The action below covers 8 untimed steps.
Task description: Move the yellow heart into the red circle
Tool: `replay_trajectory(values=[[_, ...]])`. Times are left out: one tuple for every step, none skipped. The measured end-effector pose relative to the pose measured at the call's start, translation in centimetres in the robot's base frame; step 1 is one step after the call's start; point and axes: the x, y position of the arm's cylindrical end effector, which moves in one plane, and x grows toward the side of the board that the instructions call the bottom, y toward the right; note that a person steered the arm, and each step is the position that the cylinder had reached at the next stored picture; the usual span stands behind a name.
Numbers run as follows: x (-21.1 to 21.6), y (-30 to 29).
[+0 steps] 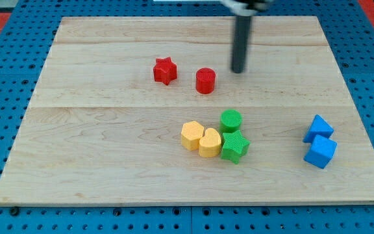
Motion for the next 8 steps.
replay_trajectory(values=[[4.8, -4.3], [2.2, -13.3], [2.4, -11.8], [0.2, -4.3], [2.9, -1.5], [1.9, -1.1], [1.9, -1.1], [1.9, -1.1]])
